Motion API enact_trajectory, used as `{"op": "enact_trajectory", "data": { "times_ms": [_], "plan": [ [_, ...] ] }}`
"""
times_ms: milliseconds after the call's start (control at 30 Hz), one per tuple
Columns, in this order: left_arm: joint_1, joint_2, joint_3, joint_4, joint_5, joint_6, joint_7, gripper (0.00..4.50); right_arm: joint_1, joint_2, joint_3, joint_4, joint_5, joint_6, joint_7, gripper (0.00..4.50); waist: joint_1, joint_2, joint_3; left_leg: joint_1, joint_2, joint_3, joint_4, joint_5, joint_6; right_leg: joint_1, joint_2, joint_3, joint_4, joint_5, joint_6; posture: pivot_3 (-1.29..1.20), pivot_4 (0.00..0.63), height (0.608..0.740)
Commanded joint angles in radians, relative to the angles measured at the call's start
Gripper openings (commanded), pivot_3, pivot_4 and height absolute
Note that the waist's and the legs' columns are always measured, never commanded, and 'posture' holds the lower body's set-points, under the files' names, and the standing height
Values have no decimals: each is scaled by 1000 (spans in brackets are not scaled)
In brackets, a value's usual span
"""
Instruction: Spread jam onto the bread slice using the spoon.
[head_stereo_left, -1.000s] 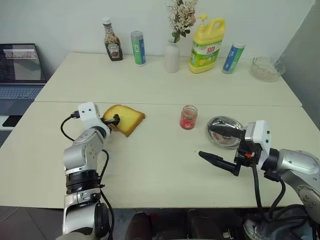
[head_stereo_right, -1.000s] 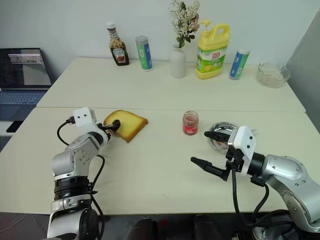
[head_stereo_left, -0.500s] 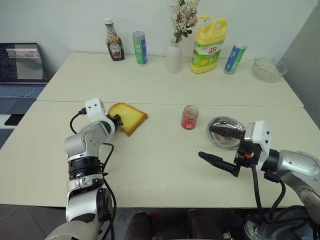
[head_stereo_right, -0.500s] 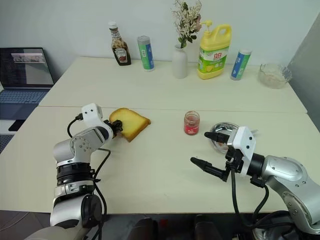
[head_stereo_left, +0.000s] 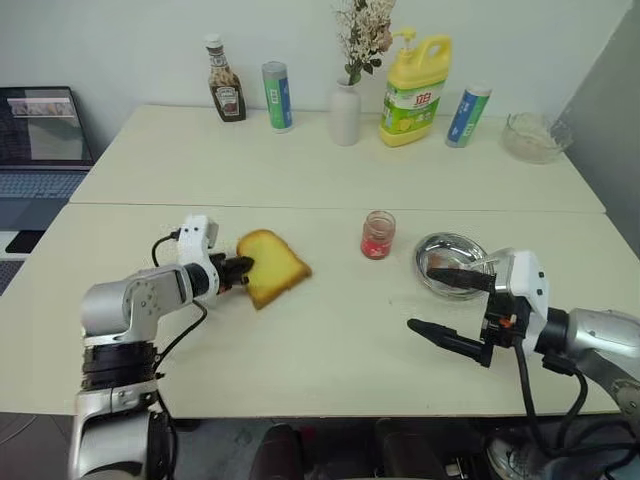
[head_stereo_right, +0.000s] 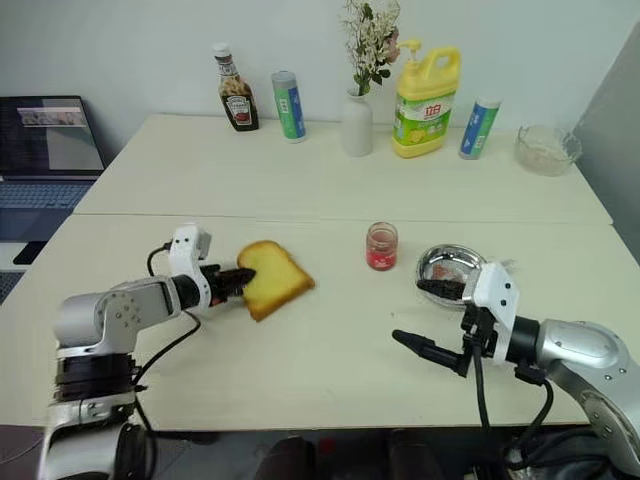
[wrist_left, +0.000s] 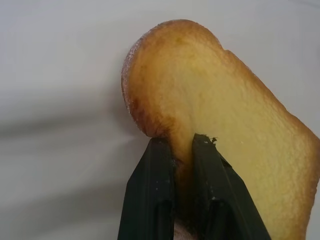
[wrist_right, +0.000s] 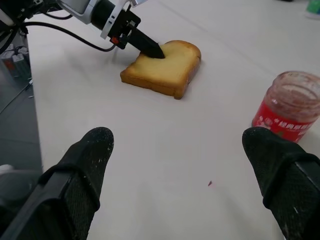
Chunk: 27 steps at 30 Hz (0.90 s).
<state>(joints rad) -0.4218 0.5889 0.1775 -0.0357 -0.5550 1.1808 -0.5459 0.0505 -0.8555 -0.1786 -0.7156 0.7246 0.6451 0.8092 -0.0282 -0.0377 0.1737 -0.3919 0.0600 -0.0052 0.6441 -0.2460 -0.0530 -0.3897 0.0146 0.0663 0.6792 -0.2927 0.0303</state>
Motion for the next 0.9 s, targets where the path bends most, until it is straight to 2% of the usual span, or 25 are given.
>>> {"op": "enact_trajectory", "data": {
  "times_ms": [33,167,300,600,733,900],
  "plan": [
    [56,22,-113,-121,-60,24,-111,118,47,-44,-33,-55,25,8,51,4500,2,0,0,0,0,0,0,0,0,0,0,0,0,0,0,0,150,740],
    [69,12,-155,-162,-66,28,-123,117,76,-74,-32,-59,12,7,71,4500,2,0,0,0,0,1,1,0,0,0,0,1,0,0,1,0,150,740],
    [53,-42,-226,-212,-60,21,-105,109,127,-95,-25,-70,-22,-9,85,4500,5,0,0,0,-1,1,1,0,0,0,0,1,0,0,1,0,150,740],
    [36,-25,-319,-234,-19,-41,-129,91,154,-92,-7,-70,-64,-35,93,4500,4,0,0,0,-1,1,1,0,0,0,0,2,-1,-1,1,0,150,740],
    [34,-19,-334,-228,2,-68,-129,91,148,-73,-36,-69,-24,-30,94,4500,5,0,0,0,-1,1,1,0,0,0,0,2,-1,-1,1,0,150,740],
    [27,-7,-359,-210,43,-117,-145,1686,163,-79,-92,-74,23,-16,99,4500,5,0,0,0,-1,1,1,0,0,0,0,2,-1,-1,1,0,150,740]
  ]
}}
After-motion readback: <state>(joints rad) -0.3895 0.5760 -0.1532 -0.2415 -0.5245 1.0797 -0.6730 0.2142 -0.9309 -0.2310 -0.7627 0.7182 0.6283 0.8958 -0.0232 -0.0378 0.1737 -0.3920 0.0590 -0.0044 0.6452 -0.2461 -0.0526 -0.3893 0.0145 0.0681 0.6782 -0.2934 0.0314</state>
